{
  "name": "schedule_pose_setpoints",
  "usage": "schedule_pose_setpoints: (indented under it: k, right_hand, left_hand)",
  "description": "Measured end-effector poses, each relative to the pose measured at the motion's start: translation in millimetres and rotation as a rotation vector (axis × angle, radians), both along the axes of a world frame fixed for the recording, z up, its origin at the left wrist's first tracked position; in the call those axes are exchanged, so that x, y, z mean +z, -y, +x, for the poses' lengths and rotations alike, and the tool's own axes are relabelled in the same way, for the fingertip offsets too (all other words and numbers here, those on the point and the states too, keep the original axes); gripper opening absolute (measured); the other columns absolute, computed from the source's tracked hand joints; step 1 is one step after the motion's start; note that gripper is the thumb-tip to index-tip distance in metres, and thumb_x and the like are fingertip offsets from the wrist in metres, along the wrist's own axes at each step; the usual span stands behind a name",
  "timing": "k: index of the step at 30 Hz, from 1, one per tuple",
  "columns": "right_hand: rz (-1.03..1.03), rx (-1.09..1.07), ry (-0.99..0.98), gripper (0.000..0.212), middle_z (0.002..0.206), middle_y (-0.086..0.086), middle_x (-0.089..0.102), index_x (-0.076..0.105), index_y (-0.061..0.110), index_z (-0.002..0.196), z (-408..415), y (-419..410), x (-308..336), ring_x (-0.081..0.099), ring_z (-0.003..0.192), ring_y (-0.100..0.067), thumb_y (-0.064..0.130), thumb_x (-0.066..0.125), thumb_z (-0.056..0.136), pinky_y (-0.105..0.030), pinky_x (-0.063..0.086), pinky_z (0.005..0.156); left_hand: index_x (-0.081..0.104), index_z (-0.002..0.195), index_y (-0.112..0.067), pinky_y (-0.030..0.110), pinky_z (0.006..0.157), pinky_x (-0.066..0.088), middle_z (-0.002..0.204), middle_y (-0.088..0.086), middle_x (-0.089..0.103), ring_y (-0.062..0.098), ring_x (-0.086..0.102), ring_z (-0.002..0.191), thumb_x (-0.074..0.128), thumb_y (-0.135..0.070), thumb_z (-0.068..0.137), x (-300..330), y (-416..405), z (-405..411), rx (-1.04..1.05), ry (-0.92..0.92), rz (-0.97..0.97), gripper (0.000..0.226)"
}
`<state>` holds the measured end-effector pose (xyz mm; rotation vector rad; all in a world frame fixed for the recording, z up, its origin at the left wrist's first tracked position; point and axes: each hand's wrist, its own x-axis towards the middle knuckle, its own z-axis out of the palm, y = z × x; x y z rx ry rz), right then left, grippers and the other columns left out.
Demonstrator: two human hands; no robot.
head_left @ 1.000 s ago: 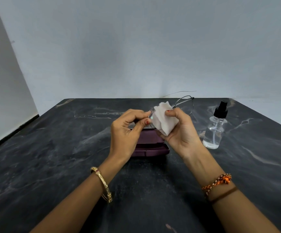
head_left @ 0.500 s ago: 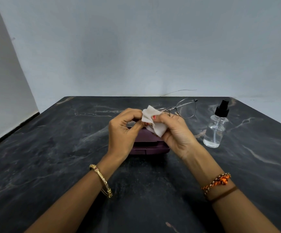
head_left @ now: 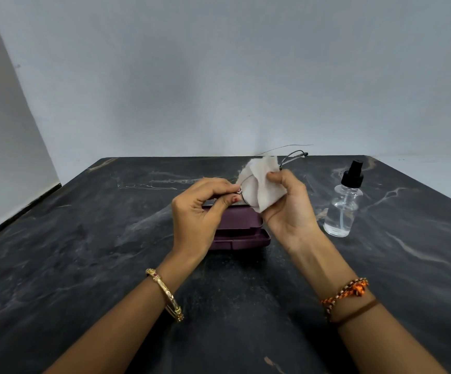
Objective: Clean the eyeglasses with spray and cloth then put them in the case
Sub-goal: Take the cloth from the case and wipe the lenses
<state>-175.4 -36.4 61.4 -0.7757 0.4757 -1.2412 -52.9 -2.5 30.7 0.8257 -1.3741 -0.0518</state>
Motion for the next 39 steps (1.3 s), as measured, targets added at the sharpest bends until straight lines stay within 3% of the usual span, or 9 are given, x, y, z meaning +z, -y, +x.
schedule_pose_setpoints:
  k: [4, 8, 12, 15, 18, 24, 28, 33, 39]
  right_hand:
    - [-0.018, 0.029, -0.026, 0.01, 0.074, -0.01, 0.065, 0.062, 0.003, 0.079, 6.4, -4.5, -5.2, 0.063, 0.057, -0.012, 0.001, 0.052, 0.082, -0.018, 0.051, 0.047]
    - [-0.072, 0.108, -0.048, 0.014, 0.07, -0.007, 0.071, 0.06, -0.002, 0.085, 5.2, -3.2, -5.5, 0.067, 0.06, -0.011, -0.01, 0.051, 0.079, -0.018, 0.051, 0.049]
    - [-0.109, 0.098, -0.137, 0.025, 0.075, -0.011, 0.067, 0.055, -0.011, 0.102, 2.9, -0.4, -3.7, 0.065, 0.064, -0.012, -0.01, 0.051, 0.078, -0.019, 0.055, 0.055]
    - [-0.111, 0.041, -0.173, 0.011, 0.072, -0.008, 0.065, 0.06, -0.002, 0.081, 2.8, -0.5, -4.7, 0.062, 0.068, -0.014, -0.006, 0.051, 0.078, -0.021, 0.052, 0.054]
    - [-0.018, 0.014, -0.077, 0.012, 0.079, -0.009, 0.063, 0.059, 0.003, 0.077, 3.3, -2.4, -3.3, 0.06, 0.073, -0.018, 0.0, 0.048, 0.08, -0.018, 0.052, 0.049]
    - [0.144, 0.028, 0.164, 0.009, 0.073, -0.009, 0.063, 0.056, 0.005, 0.088, 6.6, -6.0, -4.4, 0.062, 0.048, -0.014, 0.008, 0.049, 0.083, -0.017, 0.05, 0.045]
    - [0.058, 0.025, -0.015, 0.012, 0.065, -0.005, 0.065, 0.06, 0.007, 0.074, 8.8, -6.5, -6.3, 0.061, 0.049, -0.009, 0.001, 0.053, 0.081, -0.015, 0.048, 0.045]
    - [-0.058, 0.082, -0.114, 0.011, 0.061, -0.003, 0.068, 0.058, 0.003, 0.074, 6.1, -4.0, -5.2, 0.063, 0.053, -0.008, -0.006, 0.053, 0.079, -0.017, 0.049, 0.044]
    - [-0.175, 0.072, -0.305, 0.02, 0.057, -0.001, 0.066, 0.061, 0.006, 0.061, -2.0, 1.4, -2.9, 0.062, 0.056, -0.01, -0.004, 0.056, 0.077, -0.021, 0.052, 0.051]
  left_hand:
    - [0.066, 0.085, -0.012, 0.016, 0.071, 0.052, 0.079, -0.006, 0.065, 0.003, 0.063, 0.077, 0.07, 0.004, 0.066, -1.5, -1.0, -3.5, -0.019, -0.021, 0.006, 0.025]
    - [0.067, 0.084, -0.009, 0.022, 0.07, 0.054, 0.082, -0.003, 0.065, 0.008, 0.063, 0.076, 0.069, 0.004, 0.067, -1.7, 0.4, 0.6, -0.011, -0.035, 0.022, 0.021]
    - [0.065, 0.084, -0.01, 0.017, 0.071, 0.053, 0.082, -0.003, 0.064, 0.001, 0.062, 0.074, 0.065, 0.005, 0.067, 0.6, 1.6, 1.8, 0.038, -0.046, -0.019, 0.022]
    - [0.064, 0.084, -0.012, 0.016, 0.071, 0.052, 0.081, -0.006, 0.062, -0.003, 0.061, 0.073, 0.064, 0.003, 0.067, 2.2, 2.4, 0.0, 0.051, -0.072, -0.054, 0.023]
    - [0.065, 0.084, -0.012, 0.016, 0.07, 0.052, 0.078, -0.009, 0.062, -0.001, 0.061, 0.073, 0.067, 0.001, 0.067, 2.5, 2.2, -0.2, 0.043, -0.054, -0.07, 0.022]
    - [0.066, 0.084, -0.009, 0.023, 0.07, 0.055, 0.077, -0.005, 0.063, 0.006, 0.062, 0.074, 0.067, 0.003, 0.068, -2.8, 1.2, -3.7, 0.007, -0.035, -0.058, 0.02]
    - [0.065, 0.085, -0.009, 0.021, 0.071, 0.054, 0.082, -0.002, 0.064, 0.005, 0.063, 0.076, 0.066, 0.004, 0.068, -5.3, 1.7, -3.2, 0.027, -0.033, -0.052, 0.021]
    - [0.067, 0.08, -0.003, 0.018, 0.07, 0.053, 0.081, 0.003, 0.064, 0.008, 0.062, 0.075, 0.064, 0.003, 0.069, -3.1, 3.4, 0.6, 0.051, -0.024, -0.05, 0.013]
    - [0.063, 0.082, -0.025, 0.019, 0.07, 0.054, 0.079, -0.009, 0.063, 0.0, 0.061, 0.075, 0.061, 0.002, 0.07, 4.0, 3.7, 6.3, 0.03, -0.085, -0.024, 0.029]
